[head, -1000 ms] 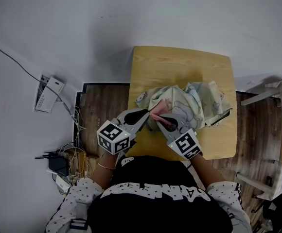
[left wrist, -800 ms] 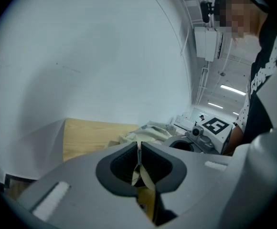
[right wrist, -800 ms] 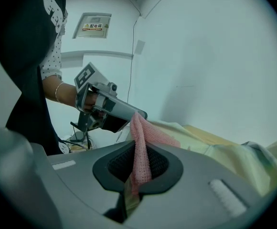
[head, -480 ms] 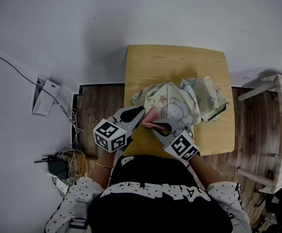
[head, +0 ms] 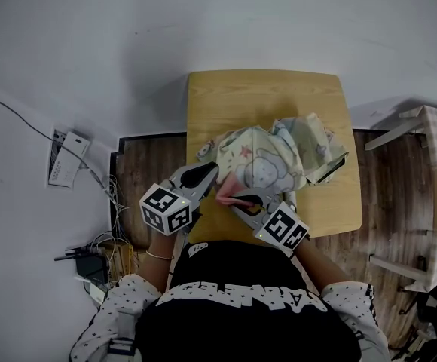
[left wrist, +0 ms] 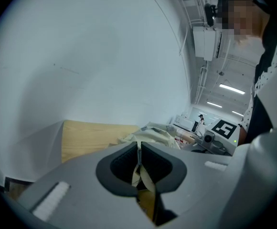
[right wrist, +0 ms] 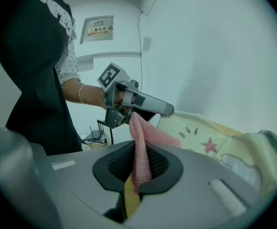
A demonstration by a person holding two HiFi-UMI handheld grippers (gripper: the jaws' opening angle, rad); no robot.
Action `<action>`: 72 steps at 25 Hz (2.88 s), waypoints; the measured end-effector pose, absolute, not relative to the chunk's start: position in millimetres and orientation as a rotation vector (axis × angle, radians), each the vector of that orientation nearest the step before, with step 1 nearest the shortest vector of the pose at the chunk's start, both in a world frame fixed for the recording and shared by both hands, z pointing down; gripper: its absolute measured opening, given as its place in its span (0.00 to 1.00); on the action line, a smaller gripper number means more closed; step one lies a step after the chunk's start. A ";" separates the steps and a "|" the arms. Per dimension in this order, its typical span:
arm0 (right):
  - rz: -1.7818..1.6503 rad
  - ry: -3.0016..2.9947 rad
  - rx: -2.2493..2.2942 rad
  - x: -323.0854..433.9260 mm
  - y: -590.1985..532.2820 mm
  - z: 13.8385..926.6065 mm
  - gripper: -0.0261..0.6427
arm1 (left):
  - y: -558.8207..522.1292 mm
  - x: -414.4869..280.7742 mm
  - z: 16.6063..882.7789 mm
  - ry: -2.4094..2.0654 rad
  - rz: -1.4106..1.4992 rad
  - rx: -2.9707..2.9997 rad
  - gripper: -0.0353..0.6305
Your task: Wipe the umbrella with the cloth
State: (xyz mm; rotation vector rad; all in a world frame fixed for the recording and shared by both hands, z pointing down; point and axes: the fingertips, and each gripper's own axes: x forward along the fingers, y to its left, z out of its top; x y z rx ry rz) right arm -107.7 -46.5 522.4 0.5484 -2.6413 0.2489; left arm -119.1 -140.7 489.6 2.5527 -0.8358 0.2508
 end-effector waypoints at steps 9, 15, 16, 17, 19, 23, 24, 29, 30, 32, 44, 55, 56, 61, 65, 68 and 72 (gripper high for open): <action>0.235 -2.647 0.491 -108.4 -33.9 518.0 0.09 | -142.0 -122.1 491.6 -0.855 0.258 2.548 0.09; 0.118 -2.616 0.494 -99.0 -33.4 511.4 0.09 | -143.4 -122.1 492.8 -0.857 0.267 2.549 0.09; 0.107 -2.621 0.500 -96.9 -34.4 508.1 0.09 | -143.3 -122.0 493.1 -0.858 0.268 2.549 0.09; 0.103 -2.631 0.515 -94.2 -36.8 503.8 0.09 | -143.2 -121.9 493.3 -0.859 0.268 2.549 0.09; 0.085 -2.652 0.575 -85.8 -46.1 493.2 0.09 | -143.4 -121.4 493.6 -0.862 0.267 2.548 0.09; -0.057 -2.666 0.771 -65.4 -78.0 464.1 0.09 | -143.7 -120.5 494.9 -0.866 0.274 2.543 0.09; -0.088 -2.663 0.830 -61.1 -87.5 455.7 0.09 | -143.4 -120.3 495.2 -0.864 0.277 2.543 0.09; -0.181 -2.571 1.049 -40.3 -124.9 441.8 0.09 | -141.6 -119.2 495.9 -0.868 0.282 2.538 0.09; -0.202 -2.545 1.061 -38.8 -130.0 443.2 0.09 | -141.0 -118.4 495.9 -0.868 0.281 2.537 0.09; -0.264 -2.490 1.061 -37.8 -139.1 448.2 0.09 | -140.0 -116.7 495.9 -0.868 0.278 2.535 0.09; -0.373 -2.287 0.864 -46.5 -159.2 505.8 0.09 | -139.7 -125.9 497.8 -0.909 0.280 2.506 0.09; -0.315 -2.277 0.825 -42.0 -138.7 517.3 0.09 | -140.3 -128.8 497.2 -0.921 0.288 2.508 0.09; -0.310 -2.277 0.821 -42.3 -136.1 517.9 0.09 | -140.3 -128.9 497.2 -0.921 0.289 2.508 0.09; -0.294 -2.278 0.777 -43.3 -114.5 524.4 0.09 | -139.9 -126.2 496.6 -0.913 0.284 2.512 0.09; -0.277 -2.276 0.741 -44.5 -95.9 531.6 0.09 | -138.1 -123.6 496.6 -0.906 0.284 2.519 0.09; -0.265 -2.282 0.716 -46.0 -83.6 534.4 0.09 | -134.9 -122.0 496.5 -0.903 0.284 2.523 0.09; -0.255 -2.298 0.651 -50.0 -65.4 537.2 0.09 | -132.5 -120.0 497.6 -0.899 0.287 2.520 0.09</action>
